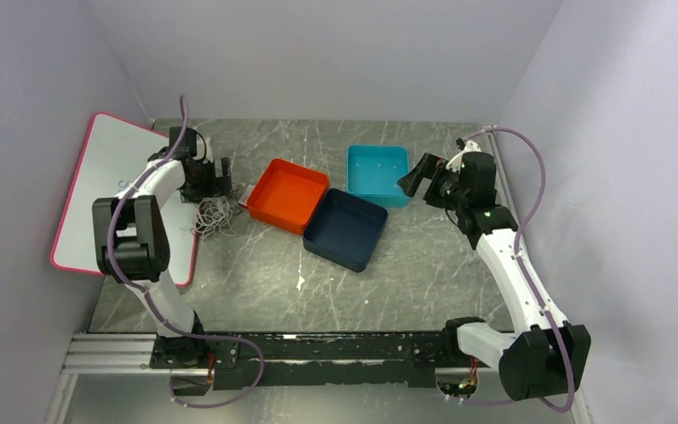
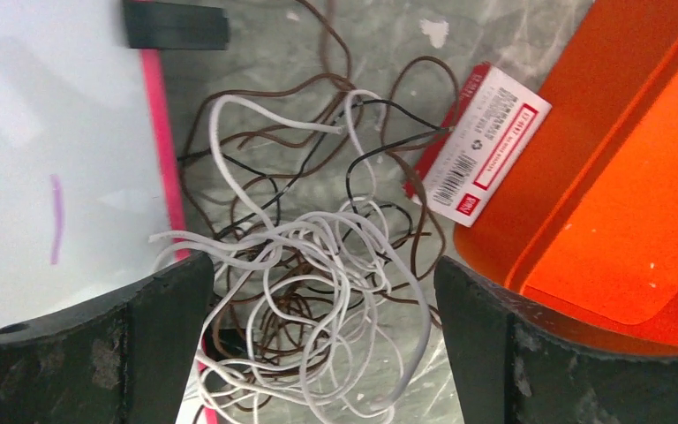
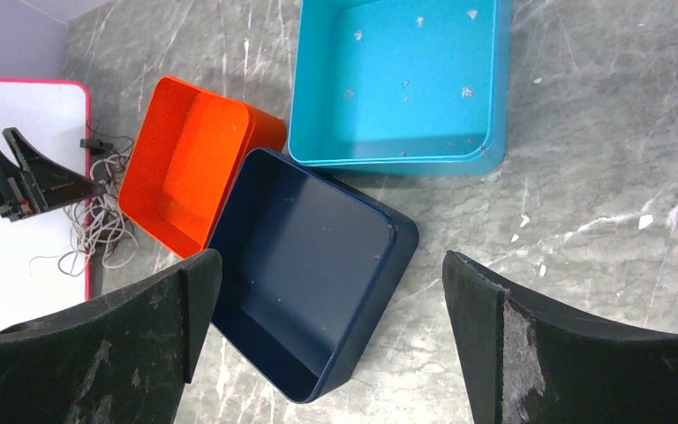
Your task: Untangle the cables
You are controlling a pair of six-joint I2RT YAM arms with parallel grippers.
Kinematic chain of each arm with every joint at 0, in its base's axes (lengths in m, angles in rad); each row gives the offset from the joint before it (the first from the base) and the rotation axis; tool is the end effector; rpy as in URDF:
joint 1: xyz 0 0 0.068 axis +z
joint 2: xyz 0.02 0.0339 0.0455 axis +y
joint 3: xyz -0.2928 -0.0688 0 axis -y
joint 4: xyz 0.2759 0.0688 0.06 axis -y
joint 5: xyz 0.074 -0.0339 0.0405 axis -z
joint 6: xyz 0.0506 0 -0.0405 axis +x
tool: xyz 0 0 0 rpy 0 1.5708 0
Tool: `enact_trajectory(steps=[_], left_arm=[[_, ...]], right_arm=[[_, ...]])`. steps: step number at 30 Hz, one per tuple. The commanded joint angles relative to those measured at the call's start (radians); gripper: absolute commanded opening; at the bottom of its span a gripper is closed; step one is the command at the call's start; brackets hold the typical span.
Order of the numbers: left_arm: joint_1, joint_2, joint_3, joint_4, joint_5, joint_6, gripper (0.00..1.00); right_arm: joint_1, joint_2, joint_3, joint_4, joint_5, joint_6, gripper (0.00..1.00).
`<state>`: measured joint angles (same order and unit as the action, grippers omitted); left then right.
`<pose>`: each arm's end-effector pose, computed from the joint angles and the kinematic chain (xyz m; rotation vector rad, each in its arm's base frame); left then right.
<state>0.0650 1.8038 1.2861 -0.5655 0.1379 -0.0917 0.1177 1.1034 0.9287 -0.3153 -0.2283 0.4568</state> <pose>0.4148 0.0200 0.2043 -0.1620 2.6452 -0.1918 0.2757 0.0441 0.3280 0.2114 2.0889 0.5864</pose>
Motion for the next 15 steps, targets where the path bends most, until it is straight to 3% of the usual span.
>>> enact_trajectory(steps=[1, 15], left_arm=[[-0.045, 0.011, 0.021, 0.015, -0.027, 0.004, 0.99], [-0.074, 0.095, 0.024, -0.015, -0.094, -0.025, 0.99]], right_arm=[[-0.009, -0.015, -0.01, 0.018, -0.025, -0.007, 1.0], [-0.01, -0.027, -0.024, 0.024, -0.025, -0.007, 1.0]])
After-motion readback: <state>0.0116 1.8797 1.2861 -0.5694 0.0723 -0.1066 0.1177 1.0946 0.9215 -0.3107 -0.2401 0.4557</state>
